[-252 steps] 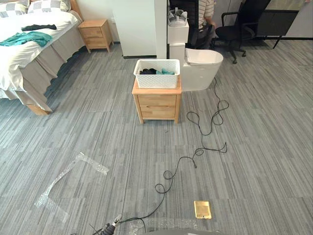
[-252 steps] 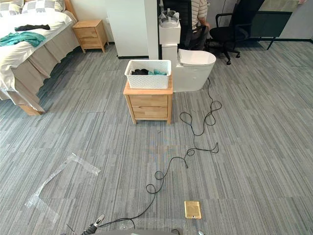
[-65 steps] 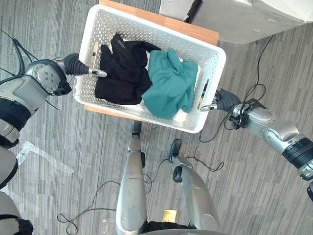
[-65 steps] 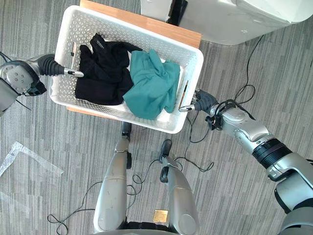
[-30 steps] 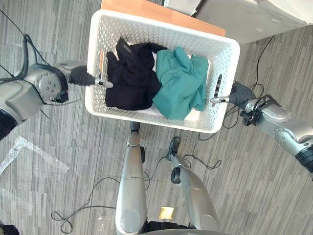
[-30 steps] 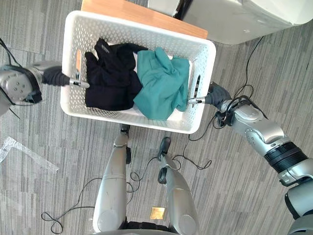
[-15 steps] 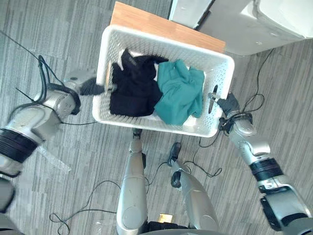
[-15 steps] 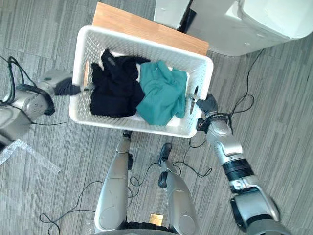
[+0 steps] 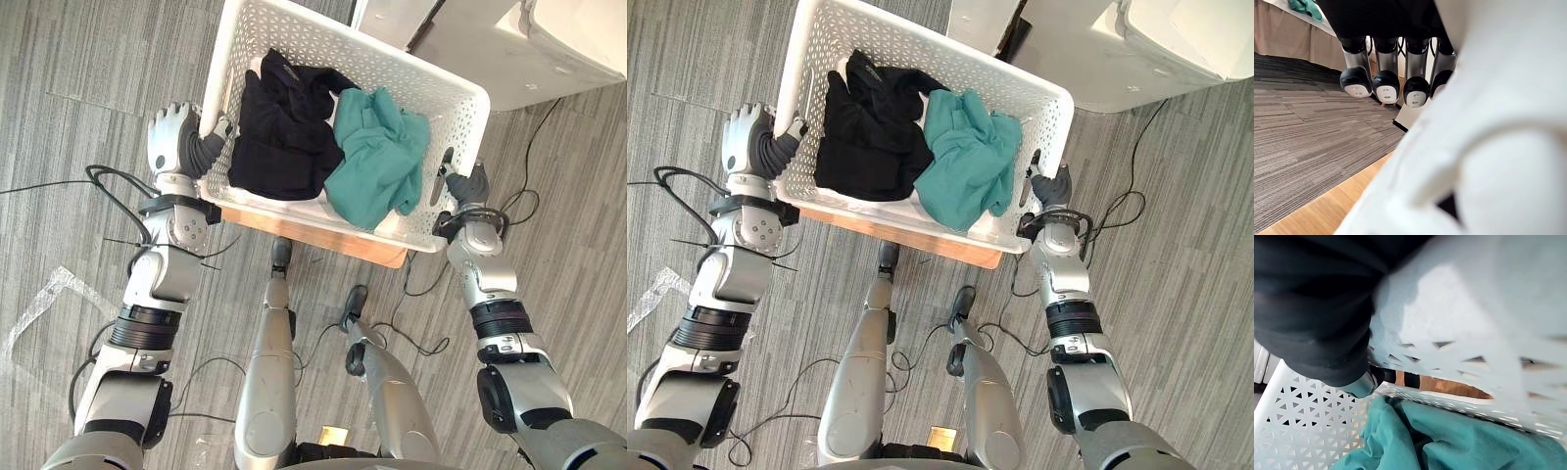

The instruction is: Pick up the laundry basket with both hands and put the clothes into the washing machine.

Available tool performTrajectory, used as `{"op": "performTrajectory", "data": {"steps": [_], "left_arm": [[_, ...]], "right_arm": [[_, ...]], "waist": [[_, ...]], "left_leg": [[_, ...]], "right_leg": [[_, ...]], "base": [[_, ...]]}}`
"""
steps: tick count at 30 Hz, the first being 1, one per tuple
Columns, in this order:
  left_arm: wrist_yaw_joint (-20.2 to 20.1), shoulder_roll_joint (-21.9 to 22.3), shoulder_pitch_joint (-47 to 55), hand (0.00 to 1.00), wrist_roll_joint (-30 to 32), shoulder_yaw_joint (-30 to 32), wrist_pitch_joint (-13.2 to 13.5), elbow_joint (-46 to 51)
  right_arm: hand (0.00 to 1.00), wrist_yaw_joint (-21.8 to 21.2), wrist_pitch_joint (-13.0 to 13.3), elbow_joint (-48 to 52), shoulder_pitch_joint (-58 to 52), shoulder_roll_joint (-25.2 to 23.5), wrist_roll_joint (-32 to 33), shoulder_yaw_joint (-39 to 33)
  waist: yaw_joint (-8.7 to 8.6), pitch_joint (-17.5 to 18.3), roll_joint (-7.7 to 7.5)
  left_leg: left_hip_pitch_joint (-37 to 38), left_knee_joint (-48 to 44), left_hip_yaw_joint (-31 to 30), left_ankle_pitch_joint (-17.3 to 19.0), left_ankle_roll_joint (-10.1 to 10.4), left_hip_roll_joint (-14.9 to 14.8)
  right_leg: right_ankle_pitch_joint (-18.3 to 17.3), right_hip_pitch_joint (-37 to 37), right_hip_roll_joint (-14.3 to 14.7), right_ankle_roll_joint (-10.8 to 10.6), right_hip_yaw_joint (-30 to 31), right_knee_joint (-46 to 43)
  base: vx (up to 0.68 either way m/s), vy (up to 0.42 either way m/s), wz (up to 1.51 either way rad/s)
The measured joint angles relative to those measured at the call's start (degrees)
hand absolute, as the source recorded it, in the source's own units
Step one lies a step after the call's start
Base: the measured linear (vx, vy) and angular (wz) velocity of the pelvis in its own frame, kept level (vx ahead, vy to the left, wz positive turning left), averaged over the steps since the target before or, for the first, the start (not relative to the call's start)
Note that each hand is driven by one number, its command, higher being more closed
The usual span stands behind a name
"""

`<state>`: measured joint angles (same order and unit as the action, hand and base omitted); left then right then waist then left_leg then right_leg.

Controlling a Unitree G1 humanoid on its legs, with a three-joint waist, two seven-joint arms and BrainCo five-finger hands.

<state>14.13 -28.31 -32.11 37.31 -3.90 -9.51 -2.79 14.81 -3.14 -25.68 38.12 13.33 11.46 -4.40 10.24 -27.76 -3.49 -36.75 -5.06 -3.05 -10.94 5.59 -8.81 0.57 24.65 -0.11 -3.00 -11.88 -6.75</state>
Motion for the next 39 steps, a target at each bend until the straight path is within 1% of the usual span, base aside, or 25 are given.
{"op": "performTrajectory", "data": {"steps": [3, 5, 6, 9, 11, 15, 17, 19, 20, 21, 23, 25, 26, 27, 28, 29, 31, 32, 33, 34, 35, 36, 37, 38, 39], "left_arm": [[0.0, 0.1, 1.8, 1.0, 0.1, 0.3, 0.2, 0.0], [-0.1, 0.4, 2.7, 1.0, 0.7, 0.9, 0.4, 0.0], [-0.2, 0.7, 3.4, 1.0, 1.0, 1.6, 1.0, 0.0], [-0.5, 0.7, 4.9, 1.0, 1.2, 2.1, 1.5, 0.0], [-0.4, 0.6, 6.2, 1.0, 1.2, 2.4, 2.4, 0.0], [-0.4, 0.7, 8.6, 1.0, 1.2, 2.5, 2.9, 0.1], [0.0, 4.2, 10.9, 1.0, 1.1, 4.7, 3.1, 1.2], [0.3, 7.4, 12.6, 1.0, 0.9, 6.3, 3.1, 3.2], [1.6, 10.7, 15.2, 1.0, -0.7, 7.0, 3.1, 6.2], [1.9, 12.2, 16.2, 1.0, -1.0, 7.3, 3.1, 7.3], [3.4, 16.5, 21.9, 1.0, -2.9, 8.0, 3.6, 10.4], [3.5, 18.6, 26.5, 1.0, -5.9, 8.0, 4.6, 12.8], [3.4, 18.9, 27.9, 1.0, -7.4, 8.0, 5.1, 13.6], [3.3, 19.2, 31.1, 1.0, -11.4, 7.7, 6.6, 14.9], [3.0, 19.3, 32.0, 1.0, -13.2, 6.8, 7.0, 15.3], [2.3, 19.2, 32.9, 1.0, -16.0, 5.8, 7.8, 16.0], [1.9, 19.3, 33.3, 1.0, -17.9, 4.5, 8.1, 16.0], [1.1, 19.4, 33.9, 1.0, -19.0, 3.8, 8.3, 16.0], [0.8, 19.6, 34.0, 1.0, -19.2, 3.6, 8.3, 16.0], [-0.2, 20.1, 34.2, 1.0, -19.3, 3.5, 8.8, 16.0], [-1.1, 20.7, 35.5, 1.0, -19.4, 3.5, 9.4, 16.0], [-1.5, 20.9, 36.5, 1.0, -19.5, 3.5, 9.9, 16.0], [-2.0, 21.5, 39.0, 1.0, -19.9, 3.3, 10.7, 16.0], [-2.5, 22.3, 40.8, 1.0, -20.7, 3.0, 11.2, 16.0], [-2.9, 22.5, 41.1, 1.0, -20.9, 2.8, 11.2, 16.0]], "right_arm": [[1.0, 0.0, -0.3, 0.5, -0.7, -0.6, -0.9, 0.0], [1.0, -0.1, -0.8, 2.2, -1.6, -0.5, -1.5, 0.2], [1.0, -0.2, -0.9, 3.2, -2.2, -0.5, -2.3, 0.2], [1.0, -0.3, -1.3, 4.8, -3.4, -0.6, -3.2, 0.5], [1.0, -0.3, -1.9, 7.2, -5.3, -0.7, -4.3, 0.9], [1.0, -0.2, -1.9, 12.0, -8.2, -0.7, -5.6, 1.0], [1.0, 0.0, -1.9, 15.5, -10.6, -1.1, -6.6, 1.0], [1.0, 0.0, -1.9, 17.5, -12.1, -1.1, -7.1, 1.0], [1.0, 0.0, -1.8, 19.5, -13.5, -1.4, -7.3, 0.9], [1.0, 0.0, -1.8, 20.3, -14.2, -1.6, -7.4, 0.7], [1.0, -0.7, -1.6, 23.2, -17.9, -1.6, -7.6, 0.7], [1.0, -1.7, -1.5, 24.9, -20.8, -1.8, -7.6, 0.9], [1.0, -2.2, -1.3, 25.2, -21.6, -1.9, -7.6, 0.9], [1.0, -3.2, -0.9, 25.8, -23.9, -2.0, -7.6, 0.4], [1.0, -3.6, -0.9, 26.4, -25.0, -2.1, -7.6, -0.1], [1.0, -3.9, -0.6, 27.6, -27.4, -2.2, -7.6, -1.3], [1.0, -3.9, -0.6, 29.0, -30.2, -2.5, -7.6, -2.7], [1.0, -3.9, -0.6, 30.2, -32.7, -2.8, -7.6, -3.4], [1.0, -4.0, -0.6, 30.7, -33.7, -3.1, -7.6, -3.9], [1.0, -4.0, -0.6, 31.4, -35.0, -3.8, -7.6, -4.0], [1.0, -4.5, -0.5, 32.1, -36.9, -4.0, -7.5, -4.0], [1.0, -4.9, -0.5, 32.4, -38.0, -4.1, -7.5, -4.0], [1.0, -5.2, -0.5, 33.4, -40.7, -4.4, -7.5, -3.9], [1.0, -5.4, -0.4, 34.2, -42.8, -4.7, -7.6, -3.8], [1.0, -5.7, -0.3, 34.2, -43.5, -4.9, -7.6, -4.0]], "waist": [[0.11, -0.2, 0.48], [0.18, -0.5, 1.43], [0.05, -0.5, 2.33], [0.01, -0.4, 3.65], [-0.26, -0.4, 3.97], [-1.47, -0.4, 3.99], [-2.37, -0.4, 4.03], [-2.71, -0.4, 4.04], [-3.28, -0.3, 4.06], [-3.31, -0.3, 4.08], [-3.63, 3.0, 4.23], [-3.7, 4.4, 4.11], [-3.67, 4.4, 4.08], [-3.79, 5.6, 4.07], [-3.9, 6.3, 4.19], [-4.56, 7.3, 4.28], [-4.93, 8.7, 4.29], [-5.18, 10.0, 4.14], [-5.5, 10.3, 3.76], [-6.47, 10.2, 3.36], [-7.06, 10.5, 3.79], [-7.69, 10.8, 4.11], [-8.44, 12.3, 4.94], [-9.44, 13.8, 5.69], [-9.75, 14.3, 5.86]], "left_leg": [[1.4, -0.2, 0.1, 0.0, 0.0, 0.3], [2.1, -0.2, -0.4, 0.0, 0.0, 0.4], [2.3, -0.2, -0.9, 0.0, 0.0, 0.4], [3.1, -0.1, -1.6, 0.1, 0.0, 0.4], [4.2, 0.1, -1.4, 0.3, 0.1, 0.3], [6.1, 0.2, -1.4, 0.8, 0.7, 0.5], [8.2, 0.2, -1.5, 0.8, 0.5, 1.1], [9.7, 0.3, -1.7, 0.9, 0.5, 1.5], [11.3, 0.3, -1.9, 1.1, 0.6, 1.9], [11.9, 0.3, -2.0, 1.2, 0.6, 2.1], [12.8, 0.3, -2.7, 1.6, 0.7, 2.6], [14.9, 0.2, -3.2, 2.1, 1.0, 2.8], [15.8, 0.0, -3.2, 2.4, 1.1, 2.8], [17.1, -0.1, -3.8, 2.6, 1.3, 2.8], [17.1, -0.1, -4.3, 2.6, 1.3, 2.8], [17.3, -0.1, -5.6, 2.5, 1.4, 3.0], [17.7, 0.5, -6.1, 2.6, 1.3, 2.9], [18.9, 2.7, -5.6, 2.9, 1.6, 2.6], [18.7, 1.7, -4.3, 4.9, 0.6, 2.6], [16.0, -11.4, -3.4, 8.5, -1.2, 3.0], [16.0, -23.3, -3.5, 15.1, -0.3, 2.6], [16.7, -27.3, -4.2, 17.8, 0.4, 2.3], [18.8, -32.1, -6.5, 22.4, 2.8, 1.5], [20.5, -32.1, -8.7, 25.7, 4.4, 1.4], [21.3, -31.0, -9.0, 27.1, 4.5, 1.2]], "right_leg": [[0.0, -1.1, -0.1, 0.0, 0.8, 0.1], [0.0, -1.5, -0.1, 0.0, 1.2, 0.1], [0.0, -1.5, -0.1, 0.0, 1.3, -0.1], [-0.1, -1.3, -0.1, 0.0, 2.4, -0.9], [-0.4, -1.4, -0.2, -0.1, 2.9, -2.1], [-2.1, -1.7, -0.8, 0.0, 3.1, -5.3], [-3.6, -2.9, -1.2, 0.1, 2.9, -7.5], [-4.7, -3.9, -1.9, 0.0, 2.6, -8.9], [-6.0, -4.9, -2.1, -0.1, 2.4, -10.6], [-6.5, -5.3, -2.3, -0.1, 2.4, -11.2], [-8.2, -5.9, -2.8, 0.0, 1.6, -12.8], [-9.6, -7.6, -3.1, 0.2, 1.2, -14.2], [-10.0, -8.5, -3.1, 0.3, 1.2, -14.6], [-11.1, -9.7, -3.2, 0.5, 0.6, -15.4], [-11.4, -9.9, -3.2, 0.6, 0.1, -15.8], [-12.5, -10.3, -3.4, 1.3, -1.6, -17.0], [-13.7, -10.3, -3.6, 1.9, -2.8, -19.0], [-13.8, -10.3, -4.6, 2.8, -3.3, -19.4], [-13.5, -10.7, -5.0, 3.1, -3.6, -18.9], [-13.3, -11.4, -5.9, 3.4, -3.3, -18.9], [-13.3, -12.6, -5.6, 3.4, -2.3, -19.1], [-13.3, -13.3, -5.2, 3.5, -1.8, -19.1], [-13.2, -13.7, -3.8, 3.6, -0.2, -19.2], [-12.8, -13.0, -2.8, 3.3, 1.1, -19.5], [-12.6, -12.4, -2.5, 3.1, 2.0, -19.7]], "base": [[0.05, -0.005, -0.07], [0.04, -0.007, -0.11], [0.02, -0.009, -0.11], [0.0, -0.007, -0.15], [-0.02, 0.004, -0.1], [0.0, -0.002, 0.01], [0.0, -0.017, 0.14], [0.01, -0.015, 0.19], [0.03, -0.022, 0.22], [0.03, -0.028, 0.22], [0.04, -0.026, 0.23], [0.08, -0.04, 0.21], [0.07, -0.067, 0.21], [0.03, -0.085, 0.2], [0.01, -0.125, 0.46], [-0.01, -0.095, 0.45], [-0.02, -0.075, 0.38], [-0.01, -0.066, 0.22], [0.0, -0.052, 0.12], [-0.01, 0.01, -0.1], [-0.02, 0.015, -0.26], [-0.03, 0.063, -0.58], [-0.02, 0.143, -0.72], [-0.02, 0.166, -0.78], [-0.04, 0.214, -0.86]]}}
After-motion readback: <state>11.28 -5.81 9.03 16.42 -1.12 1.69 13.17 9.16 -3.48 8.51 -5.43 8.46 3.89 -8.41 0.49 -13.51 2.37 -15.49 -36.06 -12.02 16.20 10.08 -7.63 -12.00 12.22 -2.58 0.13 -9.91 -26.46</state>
